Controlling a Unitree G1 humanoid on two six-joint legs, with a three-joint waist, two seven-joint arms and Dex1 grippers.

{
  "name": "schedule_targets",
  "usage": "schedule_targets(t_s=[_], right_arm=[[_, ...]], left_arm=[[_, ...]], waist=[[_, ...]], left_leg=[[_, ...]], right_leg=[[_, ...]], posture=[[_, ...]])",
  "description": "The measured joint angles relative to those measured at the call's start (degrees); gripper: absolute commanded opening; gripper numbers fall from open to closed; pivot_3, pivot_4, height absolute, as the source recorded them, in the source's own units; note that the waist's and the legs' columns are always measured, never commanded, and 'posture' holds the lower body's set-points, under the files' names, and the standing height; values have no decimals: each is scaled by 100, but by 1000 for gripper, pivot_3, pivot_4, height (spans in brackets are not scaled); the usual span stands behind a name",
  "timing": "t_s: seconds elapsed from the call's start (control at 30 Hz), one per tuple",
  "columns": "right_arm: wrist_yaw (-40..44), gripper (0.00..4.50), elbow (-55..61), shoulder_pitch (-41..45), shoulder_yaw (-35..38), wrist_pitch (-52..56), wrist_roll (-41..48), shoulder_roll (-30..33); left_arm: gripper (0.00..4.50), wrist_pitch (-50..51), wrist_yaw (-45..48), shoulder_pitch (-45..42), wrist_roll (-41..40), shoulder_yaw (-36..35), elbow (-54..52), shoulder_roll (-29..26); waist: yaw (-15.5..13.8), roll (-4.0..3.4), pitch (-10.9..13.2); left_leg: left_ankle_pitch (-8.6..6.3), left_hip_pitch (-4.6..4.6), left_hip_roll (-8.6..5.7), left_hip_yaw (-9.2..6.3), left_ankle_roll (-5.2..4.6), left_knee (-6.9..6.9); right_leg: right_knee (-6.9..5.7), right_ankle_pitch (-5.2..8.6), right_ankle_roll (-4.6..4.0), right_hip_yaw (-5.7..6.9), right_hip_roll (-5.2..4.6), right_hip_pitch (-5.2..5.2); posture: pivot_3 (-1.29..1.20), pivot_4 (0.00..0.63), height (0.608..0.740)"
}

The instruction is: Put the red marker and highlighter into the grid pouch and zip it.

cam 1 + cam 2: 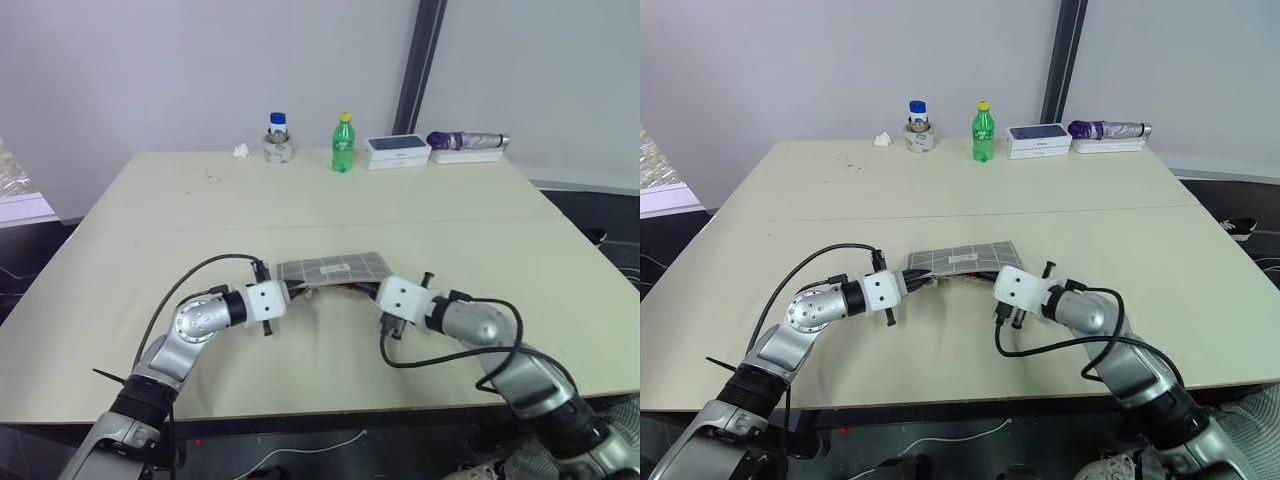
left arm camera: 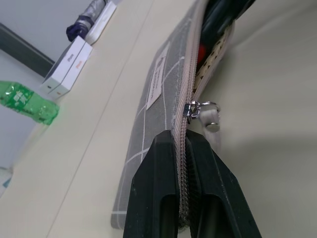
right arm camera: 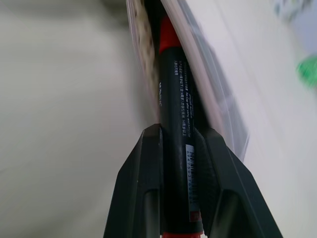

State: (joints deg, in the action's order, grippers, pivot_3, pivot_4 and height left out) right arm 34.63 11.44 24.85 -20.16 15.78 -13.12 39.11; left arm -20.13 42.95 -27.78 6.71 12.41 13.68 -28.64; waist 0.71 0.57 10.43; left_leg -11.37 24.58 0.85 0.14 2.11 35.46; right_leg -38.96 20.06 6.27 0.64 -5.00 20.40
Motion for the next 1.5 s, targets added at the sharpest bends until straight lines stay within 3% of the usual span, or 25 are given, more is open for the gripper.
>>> schedule_targets(t_s=[0.13,0.57,0.83,1.0,1.13,1.33,1.5], right_arm=[[54,321,-294,266,-406,-514,-501,-73],[123,321,-1457,981,-591,-2181,-1283,-286],[421,4456,-1682,1109,-556,-2825,-1165,-428],[631,4456,-1461,969,41,-2550,-410,-434],[989,4456,-630,869,744,-2018,792,-557],[1585,4456,261,-221,706,-354,2039,-662],[1273,4456,295,-819,652,866,2511,-1188]], left_arm=[[0,-15,-25,0,27,4,-85,-19],[0,-328,-319,-158,385,19,207,6],[0,-439,-472,-385,417,17,490,73],[0,-455,-474,-365,410,19,533,81],[0,-510,-471,-332,411,29,544,85],[0,-526,-607,-392,528,40,713,188],[0,-507,-699,-525,634,92,890,405]], waist=[[-13,0,0],[-8,0,0],[-15,0,0],[-8,0,1],[-8,0,0],[-76,1,1],[-100,1,1]], left_leg=[[0,0,-1,2,0,4],[0,0,0,3,0,10],[0,1,0,3,0,13],[0,1,1,3,0,12],[0,1,4,2,0,11],[-4,2,2,1,-7,24],[-4,2,2,0,-7,30]], right_leg=[[0,0,0,-1,-2,-1],[-2,0,0,-1,0,-3],[-2,0,0,-1,-1,-3],[-3,0,0,-1,-1,-3],[-3,0,0,-1,0,-4],[-3,0,0,0,-2,-12],[-12,0,0,-1,0,-9]], posture=[[0,150,740],[0,150,740],[0,150,740],[0,150,740],[0,150,740],[0,150,740],[0,150,740]])
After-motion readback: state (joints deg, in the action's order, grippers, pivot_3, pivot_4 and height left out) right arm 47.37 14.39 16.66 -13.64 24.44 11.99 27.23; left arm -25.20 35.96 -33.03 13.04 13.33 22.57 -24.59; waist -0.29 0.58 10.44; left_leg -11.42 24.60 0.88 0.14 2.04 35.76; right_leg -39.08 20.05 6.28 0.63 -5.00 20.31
